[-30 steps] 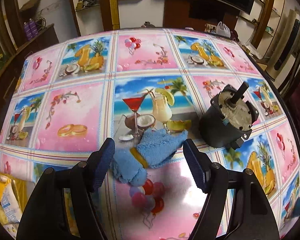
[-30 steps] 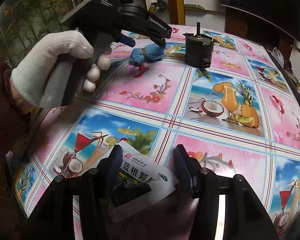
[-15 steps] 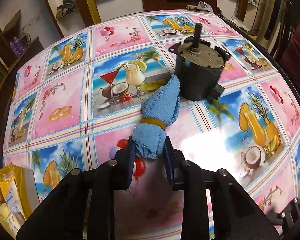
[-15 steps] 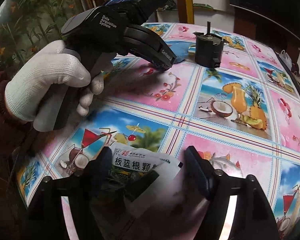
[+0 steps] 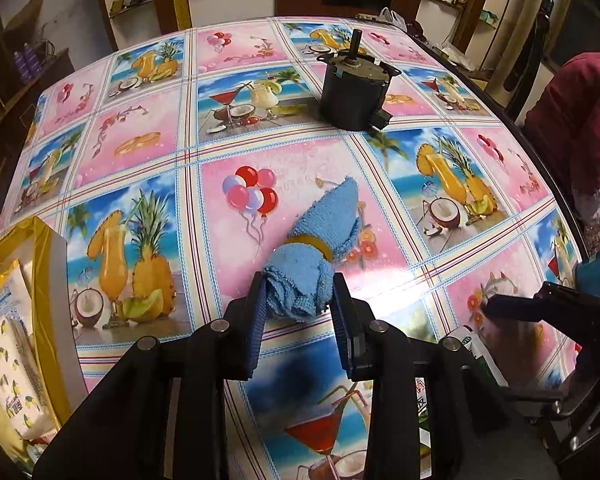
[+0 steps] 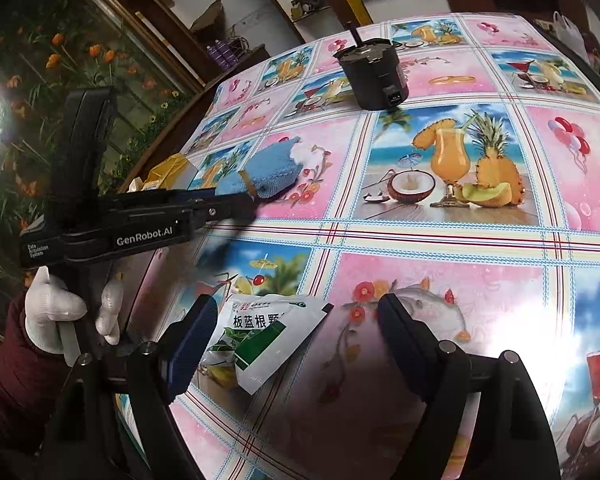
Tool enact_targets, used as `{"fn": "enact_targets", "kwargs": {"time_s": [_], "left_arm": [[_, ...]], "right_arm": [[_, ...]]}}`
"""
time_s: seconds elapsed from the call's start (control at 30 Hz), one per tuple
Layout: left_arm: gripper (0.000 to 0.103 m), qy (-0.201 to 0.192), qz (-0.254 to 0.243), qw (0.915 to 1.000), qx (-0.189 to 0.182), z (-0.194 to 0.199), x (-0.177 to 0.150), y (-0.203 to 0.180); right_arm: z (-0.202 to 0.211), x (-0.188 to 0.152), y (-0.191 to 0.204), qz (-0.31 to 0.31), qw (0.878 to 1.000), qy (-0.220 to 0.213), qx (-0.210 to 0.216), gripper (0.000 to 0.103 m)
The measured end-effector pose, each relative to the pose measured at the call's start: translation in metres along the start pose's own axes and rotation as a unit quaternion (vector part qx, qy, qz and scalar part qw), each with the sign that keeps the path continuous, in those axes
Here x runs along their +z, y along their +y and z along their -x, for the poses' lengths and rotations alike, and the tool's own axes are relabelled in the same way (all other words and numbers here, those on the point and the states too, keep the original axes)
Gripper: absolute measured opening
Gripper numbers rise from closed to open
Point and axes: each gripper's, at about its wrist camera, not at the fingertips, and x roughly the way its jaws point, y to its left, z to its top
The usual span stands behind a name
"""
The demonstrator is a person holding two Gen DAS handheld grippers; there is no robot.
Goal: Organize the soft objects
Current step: 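Grasp the blue knitted towel with the left gripper and lift it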
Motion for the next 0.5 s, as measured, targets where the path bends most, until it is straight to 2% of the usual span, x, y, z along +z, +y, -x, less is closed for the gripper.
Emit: {"fn": "enact_targets", "kwargs": {"time_s": [0.03, 0.17, 0.3, 0.37, 0.5], "left_arm": [[0.036, -0.002, -0.002, 1.0000, 0.003, -0.002, 0.001, -0.002], [0.036, -0.011, -0.011, 0.9997, 0.017, -0.009, 0.005, -0.012], [0.036, 0.005, -0.034, 0.9993, 0.013, -0.008, -0.004, -0.022], [0.036, -0.002, -0.045, 0.9988, 0.018, 0.000, -0.009, -0.025], [0.036, -0.020, -0.026, 0.9993, 0.019, 0.009, -0.004, -0.013]], "right_arm": [[-0.002, 0.001, 0.003, 0.006, 1.000, 0.002, 0.001, 0.082], [-0.008, -0.001, 0.015, 0.034, 0.999, 0.000, -0.024, 0.082], [-0.010, -0.001, 0.017, 0.042, 0.999, 0.000, -0.025, 0.082], [-0.011, -0.001, 0.019, 0.048, 0.998, -0.001, -0.030, 0.082], [-0.014, -0.003, 0.025, 0.061, 0.997, 0.001, -0.037, 0.082]]}}
